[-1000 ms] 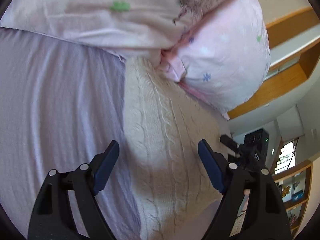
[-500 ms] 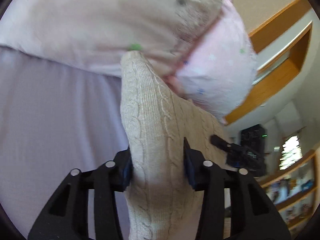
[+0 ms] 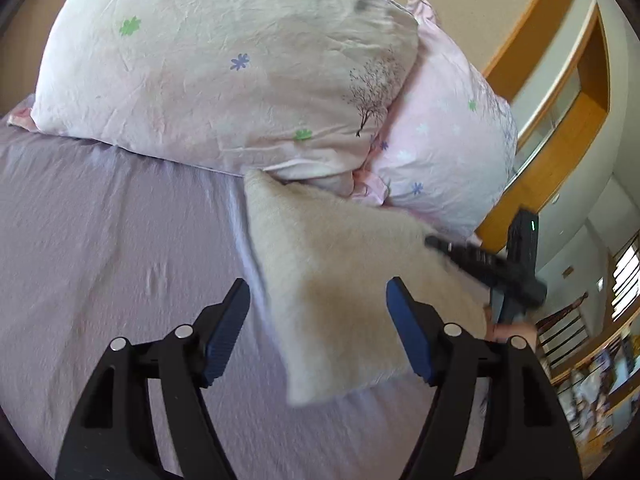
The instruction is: Fold small clothes
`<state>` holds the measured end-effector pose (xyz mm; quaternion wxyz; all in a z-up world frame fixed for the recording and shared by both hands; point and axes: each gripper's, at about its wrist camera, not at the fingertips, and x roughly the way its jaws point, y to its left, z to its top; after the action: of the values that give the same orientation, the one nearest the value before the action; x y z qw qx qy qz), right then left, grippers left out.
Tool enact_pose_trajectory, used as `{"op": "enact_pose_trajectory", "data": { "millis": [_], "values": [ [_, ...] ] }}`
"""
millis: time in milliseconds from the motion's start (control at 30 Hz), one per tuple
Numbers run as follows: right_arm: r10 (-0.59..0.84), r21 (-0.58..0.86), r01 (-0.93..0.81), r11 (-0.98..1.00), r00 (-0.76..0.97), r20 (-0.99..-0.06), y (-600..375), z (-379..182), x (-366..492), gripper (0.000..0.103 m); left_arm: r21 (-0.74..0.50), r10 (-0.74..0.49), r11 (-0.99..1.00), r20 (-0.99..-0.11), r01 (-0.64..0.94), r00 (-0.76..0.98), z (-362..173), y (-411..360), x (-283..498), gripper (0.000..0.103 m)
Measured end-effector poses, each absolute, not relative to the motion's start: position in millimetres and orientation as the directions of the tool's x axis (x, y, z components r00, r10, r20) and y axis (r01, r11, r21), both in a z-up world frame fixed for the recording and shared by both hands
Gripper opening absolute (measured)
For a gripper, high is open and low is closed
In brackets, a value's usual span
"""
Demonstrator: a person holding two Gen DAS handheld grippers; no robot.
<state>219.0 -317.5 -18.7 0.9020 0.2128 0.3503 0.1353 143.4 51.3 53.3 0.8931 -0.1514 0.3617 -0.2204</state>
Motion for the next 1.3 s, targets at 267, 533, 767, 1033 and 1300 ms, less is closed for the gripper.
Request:
{"op": "enact_pose_trajectory", "data": {
  "millis": [267, 533, 767, 1033, 1300],
  "values": [
    [0.221, 0.346, 0.007, 0.938, 0.757, -0.615, -304.6, 0.5, 189.9, 0.021, -0.097, -0.219, 0.973, -0.655, 0.208, 0.723, 36.2, 22.5, 88.5, 0.101],
    [0.196, 0.247, -0.066, 0.967, 0.812, -0.549, -303.6, 6.0, 74.6, 0.102, -0.095, -0.189, 0.979, -0.76, 0.181, 0.621, 5.0, 7.3, 86.7, 0.101],
    [0.161, 0.094, -0.133, 0.987, 0.71, -0.685, -252.1, -35.2, 66.1, 0.102, -0.044, -0.133, 0.986, -0.784, 0.159, 0.606, -12.5, -3.3, 94.5, 0.101],
    [0.156, 0.118, -0.101, 0.988, 0.649, -0.744, -245.9, -52.3, 77.9, 0.102, 0.02, -0.081, 0.987, -0.795, 0.16, 0.601, -16.7, -9.3, 97.3, 0.101],
    [0.129, 0.105, -0.076, 0.992, 0.652, -0.747, -243.2, -54.2, 75.1, 0.102, 0.025, -0.076, 0.987, -0.795, 0.157, 0.602, -16.6, -9.7, 96.9, 0.101]
  ]
}}
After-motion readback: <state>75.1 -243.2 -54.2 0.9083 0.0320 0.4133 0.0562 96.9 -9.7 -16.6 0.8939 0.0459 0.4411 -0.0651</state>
